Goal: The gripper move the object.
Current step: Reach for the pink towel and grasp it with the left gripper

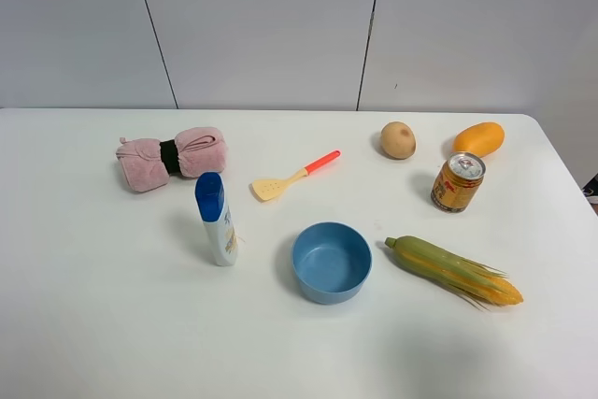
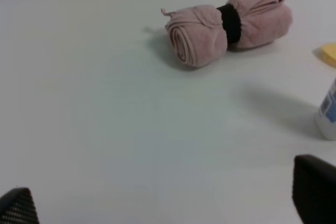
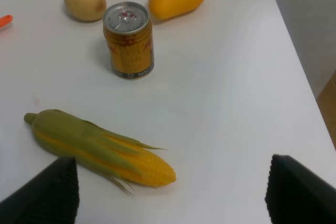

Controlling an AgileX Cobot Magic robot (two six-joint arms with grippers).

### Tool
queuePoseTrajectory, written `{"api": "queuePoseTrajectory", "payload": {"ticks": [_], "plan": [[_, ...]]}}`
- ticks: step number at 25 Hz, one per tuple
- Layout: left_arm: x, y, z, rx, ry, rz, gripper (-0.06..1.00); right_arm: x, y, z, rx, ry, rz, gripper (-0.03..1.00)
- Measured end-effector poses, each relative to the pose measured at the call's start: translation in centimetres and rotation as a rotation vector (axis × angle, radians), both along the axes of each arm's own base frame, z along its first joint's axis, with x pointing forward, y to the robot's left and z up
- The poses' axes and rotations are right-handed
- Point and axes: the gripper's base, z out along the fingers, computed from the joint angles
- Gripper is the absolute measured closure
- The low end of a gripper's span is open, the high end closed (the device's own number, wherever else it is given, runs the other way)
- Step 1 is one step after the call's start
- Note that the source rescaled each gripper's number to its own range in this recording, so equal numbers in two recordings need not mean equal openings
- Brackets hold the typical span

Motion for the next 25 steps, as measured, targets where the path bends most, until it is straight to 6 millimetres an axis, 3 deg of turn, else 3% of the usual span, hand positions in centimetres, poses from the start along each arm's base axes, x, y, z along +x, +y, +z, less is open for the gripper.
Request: {"api": "queuePoseTrajectory", "payload": {"ticks": [25], "plan": [[0.00,0.00,0.00,0.000,0.000,0.000,-0.06,0.00,0.00,0.00,0.000,0.000,0.000,-0.03]]}}
